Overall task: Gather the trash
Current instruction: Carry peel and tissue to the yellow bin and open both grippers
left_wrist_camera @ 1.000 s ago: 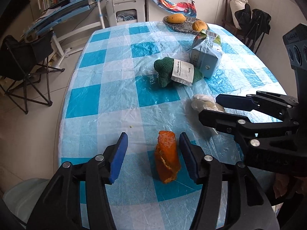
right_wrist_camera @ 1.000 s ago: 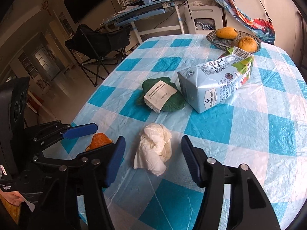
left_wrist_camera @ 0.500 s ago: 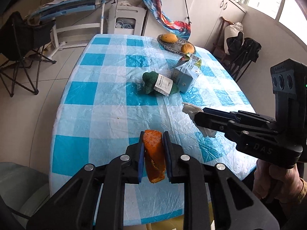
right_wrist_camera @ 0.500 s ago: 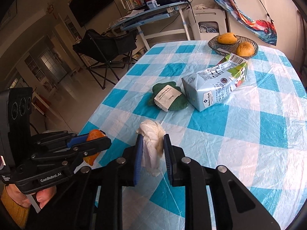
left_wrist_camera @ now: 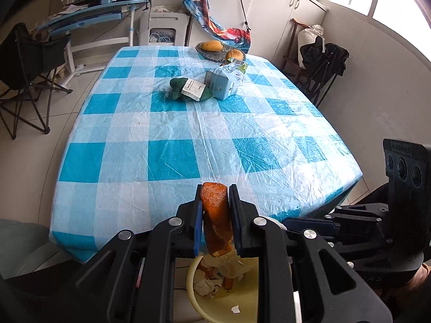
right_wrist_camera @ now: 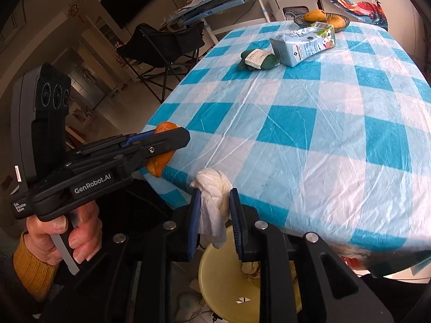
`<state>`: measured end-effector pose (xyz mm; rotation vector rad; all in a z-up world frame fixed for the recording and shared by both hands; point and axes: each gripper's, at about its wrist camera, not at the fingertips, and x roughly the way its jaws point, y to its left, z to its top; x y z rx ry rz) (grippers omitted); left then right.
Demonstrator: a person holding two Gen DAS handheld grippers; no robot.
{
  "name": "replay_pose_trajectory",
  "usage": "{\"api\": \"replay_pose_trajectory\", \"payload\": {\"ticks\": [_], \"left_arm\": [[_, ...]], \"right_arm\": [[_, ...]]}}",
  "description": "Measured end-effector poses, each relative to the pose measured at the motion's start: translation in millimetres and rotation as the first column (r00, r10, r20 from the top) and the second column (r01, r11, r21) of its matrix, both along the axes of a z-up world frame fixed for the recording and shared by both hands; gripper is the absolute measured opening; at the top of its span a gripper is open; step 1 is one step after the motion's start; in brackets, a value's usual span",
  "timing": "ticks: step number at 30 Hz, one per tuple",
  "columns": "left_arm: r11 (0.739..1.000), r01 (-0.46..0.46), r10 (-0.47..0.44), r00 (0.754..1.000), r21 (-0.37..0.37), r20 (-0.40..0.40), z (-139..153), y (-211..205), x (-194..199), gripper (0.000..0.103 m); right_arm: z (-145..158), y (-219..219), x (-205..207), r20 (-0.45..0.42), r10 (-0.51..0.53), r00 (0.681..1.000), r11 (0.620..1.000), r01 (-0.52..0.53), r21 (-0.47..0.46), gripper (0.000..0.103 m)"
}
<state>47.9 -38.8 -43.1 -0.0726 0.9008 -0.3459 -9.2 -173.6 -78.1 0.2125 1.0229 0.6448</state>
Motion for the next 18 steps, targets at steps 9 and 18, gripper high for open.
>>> {"api": "replay_pose_trajectory", "payload": {"ticks": [9, 18], "left_arm": [[0.998, 0.043, -0.041, 0.998, 0.037, -0.037, -13.5, -16.3, -32.4, 0.018], [0.989, 0.115, -0.103, 0.988, 0.096, -0.118, -34.5, -39.4, -53.5, 0.024]], "right_arm": [[-20.1, -15.8, -13.6, -0.081, -0.079, 0.994, 0.997, 0.077, -0.028, 0.037], [-19.6, -38.7, -14.0, -0.059, -0.199, 0.978, 0.980, 0.199, -0.004, 0.056]]}}
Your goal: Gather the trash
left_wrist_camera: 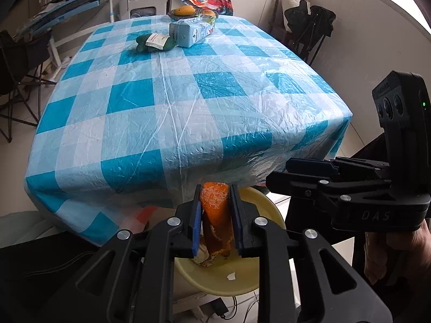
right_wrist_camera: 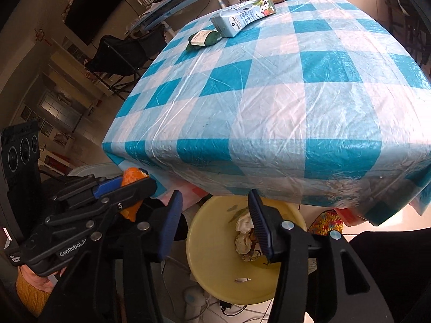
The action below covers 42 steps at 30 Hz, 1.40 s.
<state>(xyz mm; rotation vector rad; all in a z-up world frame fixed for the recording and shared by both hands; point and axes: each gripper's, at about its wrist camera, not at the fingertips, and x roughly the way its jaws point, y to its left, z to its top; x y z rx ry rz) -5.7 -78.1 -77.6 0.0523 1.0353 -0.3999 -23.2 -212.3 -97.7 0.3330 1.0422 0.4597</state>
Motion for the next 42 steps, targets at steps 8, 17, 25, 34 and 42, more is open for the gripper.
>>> {"api": "replay_pose_trajectory", "payload": {"ticks": [8, 17, 25, 34, 42], "left_arm": [[0.998, -0.059, 0.059, 0.995, -0.005, 0.076, 13.5, 5.6, -7.3, 0.069], [0.986, -0.162, 0.168, 0.973, -0.052, 0.160, 32.9, 29.3, -10.9, 0.085], [0.988, -0.156, 0.148, 0.956, 0.012, 0.253, 41.4, 21.6, -18.3, 0.091], [0.985, -0.109, 0.060, 0.944, 0.135, 0.324, 40.0, 1.9, -27.9, 0.093], [0.978, -0.097, 0.027, 0.936, 0.183, 0.350, 39.0, -4.5, -32.4, 0.094]], "right_arm": [[-2.6, -18.9, -0.6, 0.009, -0.118, 0.993, 0.993, 0.118, 0.005, 0.068], [-8.9, 5.3, 2.3, 0.014, -0.097, 0.995, 0.992, 0.098, -0.081, 0.073], [-18.3, 24.7, 5.7, 0.004, -0.061, 0.998, 0.987, 0.061, -0.149, 0.075], [-18.9, 29.6, 5.0, 0.002, -0.041, 0.999, 0.983, 0.041, -0.180, 0.077], [-17.1, 27.1, 5.1, 0.000, -0.056, 0.998, 0.982, 0.055, -0.178, 0.078]]}}
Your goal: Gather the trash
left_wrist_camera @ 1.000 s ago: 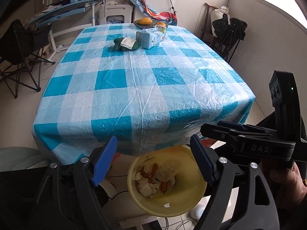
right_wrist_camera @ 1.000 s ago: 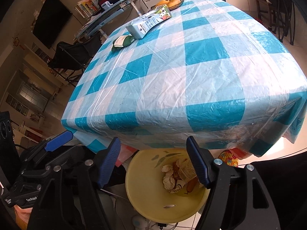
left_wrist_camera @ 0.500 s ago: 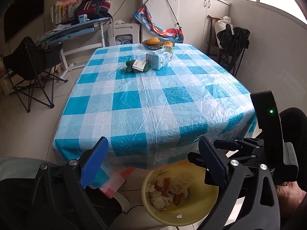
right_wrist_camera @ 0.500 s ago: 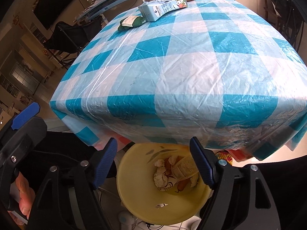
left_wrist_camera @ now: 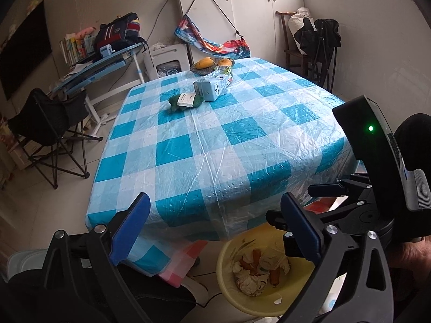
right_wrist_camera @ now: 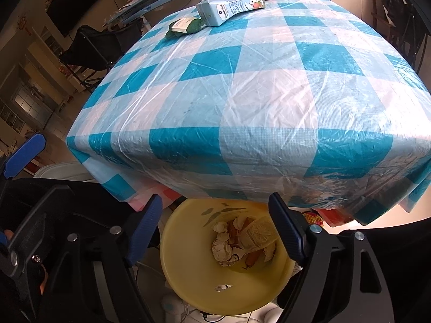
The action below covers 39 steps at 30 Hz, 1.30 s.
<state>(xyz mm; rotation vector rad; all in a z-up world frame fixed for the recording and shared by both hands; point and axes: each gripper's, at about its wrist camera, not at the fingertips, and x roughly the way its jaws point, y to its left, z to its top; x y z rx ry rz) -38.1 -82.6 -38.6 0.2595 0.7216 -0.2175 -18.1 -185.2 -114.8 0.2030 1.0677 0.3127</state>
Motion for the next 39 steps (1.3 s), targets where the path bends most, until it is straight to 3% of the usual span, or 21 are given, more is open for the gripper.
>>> {"api": "replay_pose_trajectory", "payload": {"ticks": [26, 39], "left_arm": [[1.000, -0.014, 0.014, 0.999, 0.011, 0.038, 5.8, 4.2, -2.3, 0.095], [0.998, -0.067, 0.068, 0.997, -0.011, 0.023, 7.3, 15.6, 3.8, 0.095]], "right_arm": [[0.9, 5.1, -0.3, 0.010, -0.001, 1.000, 1.000, 0.001, -0.027, 0.079], [5.3, 3.2, -1.0, 0.026, -0.007, 1.000, 1.000, 0.008, -0.027, 0.080]]}}
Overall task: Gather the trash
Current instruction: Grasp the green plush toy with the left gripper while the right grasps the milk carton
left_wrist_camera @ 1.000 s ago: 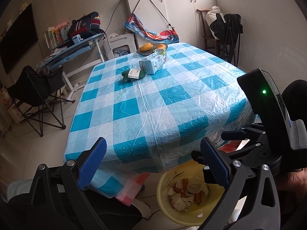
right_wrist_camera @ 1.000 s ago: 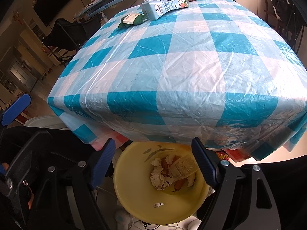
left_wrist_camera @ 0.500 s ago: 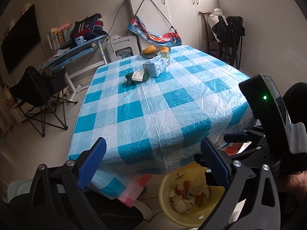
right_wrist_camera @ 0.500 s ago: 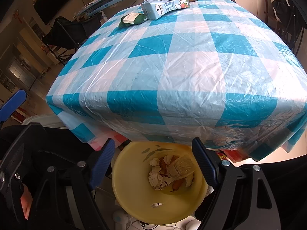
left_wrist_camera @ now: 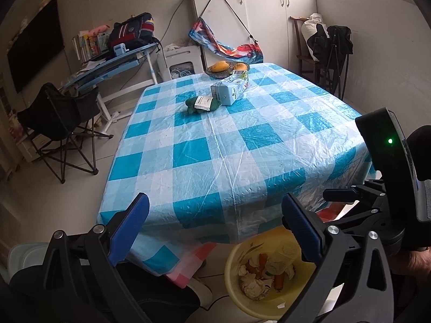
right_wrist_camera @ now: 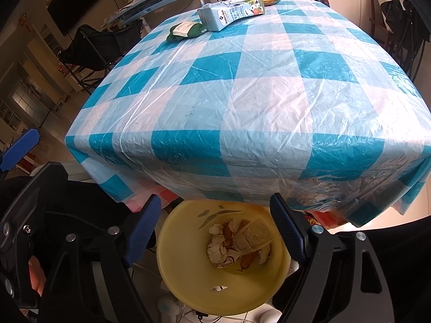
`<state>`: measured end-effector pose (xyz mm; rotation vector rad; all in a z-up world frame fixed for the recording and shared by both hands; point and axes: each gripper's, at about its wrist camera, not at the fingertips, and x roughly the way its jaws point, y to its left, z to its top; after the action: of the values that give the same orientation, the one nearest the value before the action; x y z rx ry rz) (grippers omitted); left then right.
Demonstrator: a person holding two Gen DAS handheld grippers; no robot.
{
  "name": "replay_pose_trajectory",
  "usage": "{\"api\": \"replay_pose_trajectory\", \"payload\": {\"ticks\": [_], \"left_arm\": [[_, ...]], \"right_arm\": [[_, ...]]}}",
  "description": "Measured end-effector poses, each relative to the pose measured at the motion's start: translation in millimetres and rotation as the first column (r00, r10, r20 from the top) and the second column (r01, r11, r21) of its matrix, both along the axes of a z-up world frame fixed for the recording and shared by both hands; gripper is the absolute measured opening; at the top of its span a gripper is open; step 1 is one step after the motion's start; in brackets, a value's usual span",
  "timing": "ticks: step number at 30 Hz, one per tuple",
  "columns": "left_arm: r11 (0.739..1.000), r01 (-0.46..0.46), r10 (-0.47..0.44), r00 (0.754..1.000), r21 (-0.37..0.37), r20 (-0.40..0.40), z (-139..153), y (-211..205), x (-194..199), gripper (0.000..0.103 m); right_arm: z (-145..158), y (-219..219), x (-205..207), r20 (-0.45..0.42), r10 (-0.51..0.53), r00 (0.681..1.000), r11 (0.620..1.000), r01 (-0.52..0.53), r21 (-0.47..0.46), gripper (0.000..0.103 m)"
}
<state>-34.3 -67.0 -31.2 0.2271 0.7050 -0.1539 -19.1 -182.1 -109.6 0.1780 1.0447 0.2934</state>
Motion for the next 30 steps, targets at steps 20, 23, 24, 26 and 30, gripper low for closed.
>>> {"api": "replay_pose_trajectory", "payload": {"ticks": [20, 23, 24, 26, 30], "left_arm": [[0.912, -0.289, 0.284, 0.957, -0.291, -0.060, 51.7, 82.8, 121.6, 0.096], [0.891, -0.334, 0.324, 0.942, -0.308, -0.085, 37.5, 91.9, 136.0, 0.096], [0.886, -0.347, 0.332, 0.938, -0.308, -0.101, 29.4, 93.8, 138.1, 0.096], [0.877, -0.372, 0.339, 0.928, -0.303, -0.156, 13.1, 96.0, 144.7, 0.096], [0.879, -0.354, 0.313, 0.934, -0.319, -0.173, 8.7, 94.3, 155.5, 0.096]], "right_arm": [[108.1, -14.6, 84.3, 0.234, -0.091, 0.968, 0.991, 0.064, 0.120, 0.093], [99.1, -17.0, 133.1, 0.175, -0.141, 0.974, 0.981, 0.114, 0.155, 0.093], [95.1, -17.4, 150.6, 0.159, -0.162, 0.974, 0.978, 0.138, 0.155, 0.093], [87.5, -15.9, 182.8, 0.129, -0.205, 0.970, 0.971, 0.185, 0.151, 0.093], [67.9, -9.5, 245.1, 0.051, -0.283, 0.958, 0.954, 0.276, 0.117, 0.093]]}}
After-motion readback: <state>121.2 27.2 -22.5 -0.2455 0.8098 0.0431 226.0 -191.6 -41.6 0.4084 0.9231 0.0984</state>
